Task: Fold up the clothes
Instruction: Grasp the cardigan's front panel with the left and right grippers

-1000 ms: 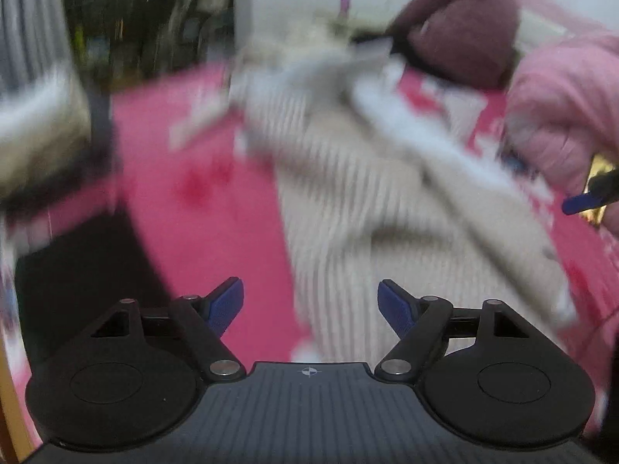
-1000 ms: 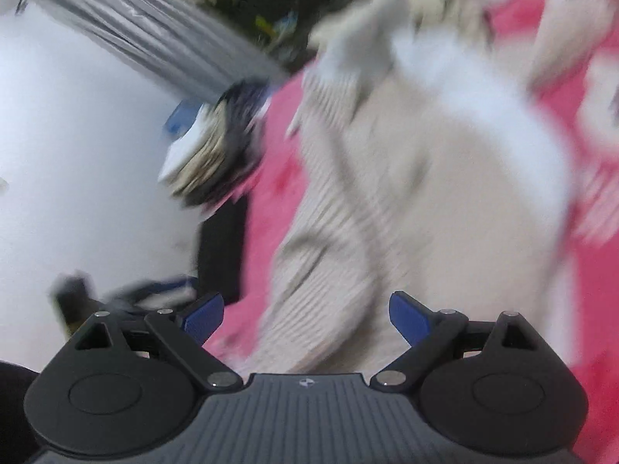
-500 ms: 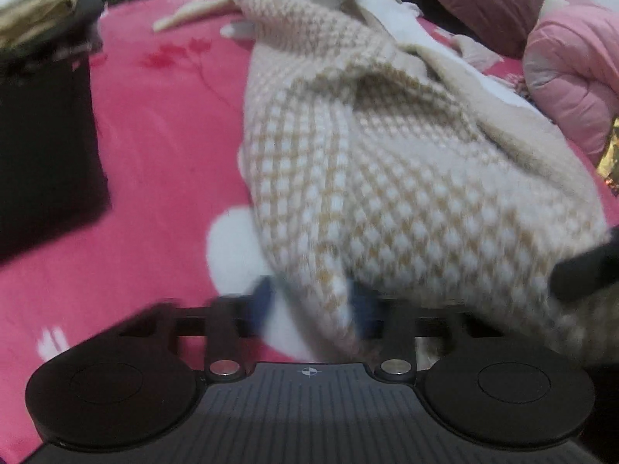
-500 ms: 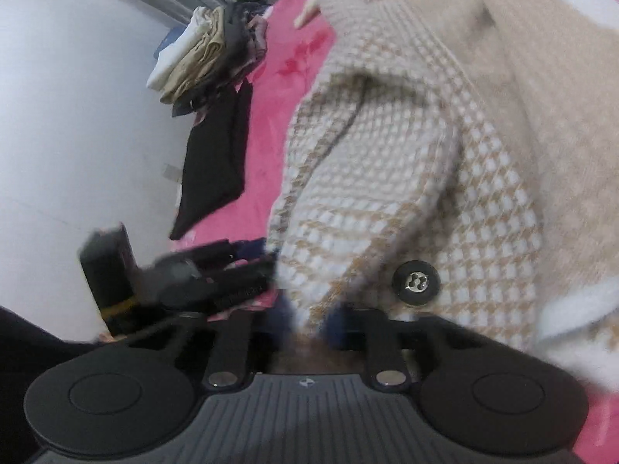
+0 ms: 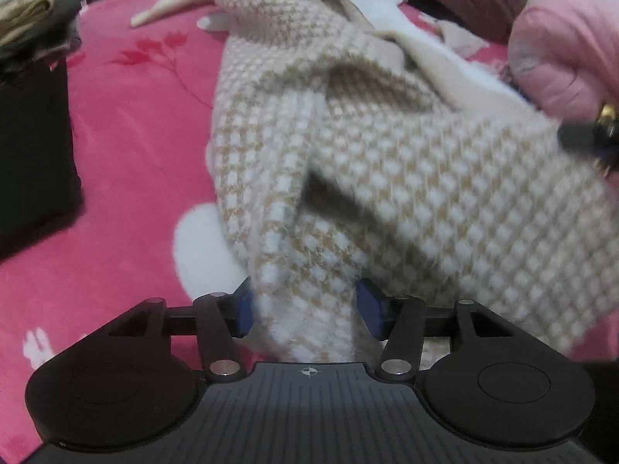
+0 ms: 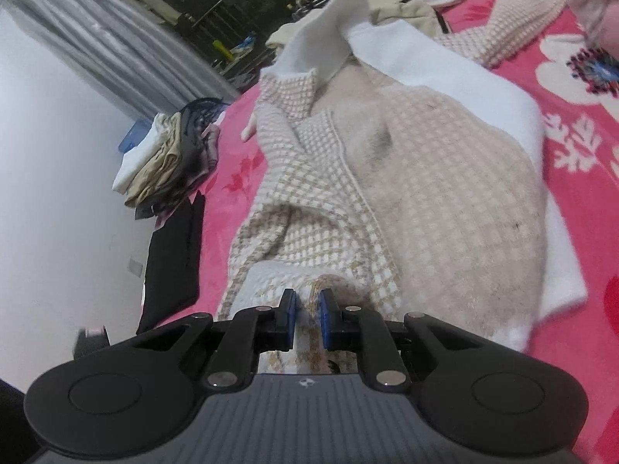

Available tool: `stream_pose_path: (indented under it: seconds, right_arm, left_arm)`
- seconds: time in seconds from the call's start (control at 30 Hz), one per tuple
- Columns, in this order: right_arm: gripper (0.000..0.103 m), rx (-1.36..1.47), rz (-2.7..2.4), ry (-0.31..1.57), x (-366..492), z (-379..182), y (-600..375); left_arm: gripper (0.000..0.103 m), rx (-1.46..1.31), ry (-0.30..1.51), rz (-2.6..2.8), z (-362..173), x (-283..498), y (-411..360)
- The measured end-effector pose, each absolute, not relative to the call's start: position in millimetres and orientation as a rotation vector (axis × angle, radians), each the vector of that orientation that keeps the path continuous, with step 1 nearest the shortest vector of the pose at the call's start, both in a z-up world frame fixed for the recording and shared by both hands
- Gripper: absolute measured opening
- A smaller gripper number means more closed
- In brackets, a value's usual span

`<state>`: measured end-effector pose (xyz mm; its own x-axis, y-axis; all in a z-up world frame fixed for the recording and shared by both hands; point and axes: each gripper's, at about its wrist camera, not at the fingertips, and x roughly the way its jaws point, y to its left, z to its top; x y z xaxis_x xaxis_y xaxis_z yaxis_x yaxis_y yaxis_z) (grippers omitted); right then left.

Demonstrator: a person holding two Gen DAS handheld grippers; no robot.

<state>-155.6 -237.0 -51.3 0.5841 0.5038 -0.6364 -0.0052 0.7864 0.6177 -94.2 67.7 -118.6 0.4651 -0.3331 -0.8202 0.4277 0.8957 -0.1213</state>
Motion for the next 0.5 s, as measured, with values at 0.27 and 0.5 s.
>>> stream_pose_path:
  seconds: [0.27, 0.5]
  right_arm:
    - [0.015, 0.618, 0.376, 0.943, -153, -58, -226]
    - [0.016, 0.579, 0.429, 0.926, -149, -51, -214]
  left_arm:
    - [0.007, 0.332, 0.792, -0.416, -48, -77, 83]
    - [0.007, 0.826, 0.452, -0.416, 61, -68, 77]
